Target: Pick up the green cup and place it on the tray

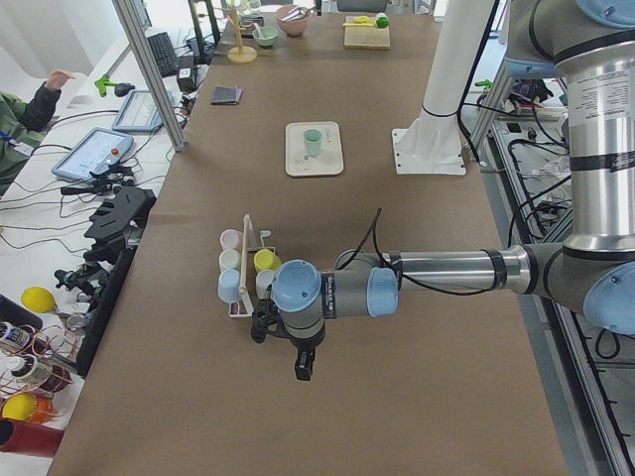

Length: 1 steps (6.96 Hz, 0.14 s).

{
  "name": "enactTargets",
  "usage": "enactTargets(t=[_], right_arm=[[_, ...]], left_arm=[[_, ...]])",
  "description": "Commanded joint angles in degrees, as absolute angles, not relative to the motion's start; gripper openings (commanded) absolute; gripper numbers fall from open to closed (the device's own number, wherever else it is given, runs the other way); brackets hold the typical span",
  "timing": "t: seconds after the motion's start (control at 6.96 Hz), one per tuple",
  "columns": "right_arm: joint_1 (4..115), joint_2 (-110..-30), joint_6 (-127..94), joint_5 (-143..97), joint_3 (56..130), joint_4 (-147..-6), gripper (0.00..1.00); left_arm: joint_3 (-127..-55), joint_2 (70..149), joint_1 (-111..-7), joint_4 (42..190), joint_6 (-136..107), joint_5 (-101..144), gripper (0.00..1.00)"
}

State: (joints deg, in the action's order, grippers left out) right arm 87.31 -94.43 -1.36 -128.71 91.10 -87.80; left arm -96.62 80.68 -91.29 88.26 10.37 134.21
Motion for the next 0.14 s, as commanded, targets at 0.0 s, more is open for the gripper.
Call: enactTargets(t=[0.0], right_arm=[[87.3,-94.0,-1.5,-129.6,91.1,-87.5,1.00]], left_arm=[[-96.7,80.8,-91.1,88.3,10.4,134.2,0.99]])
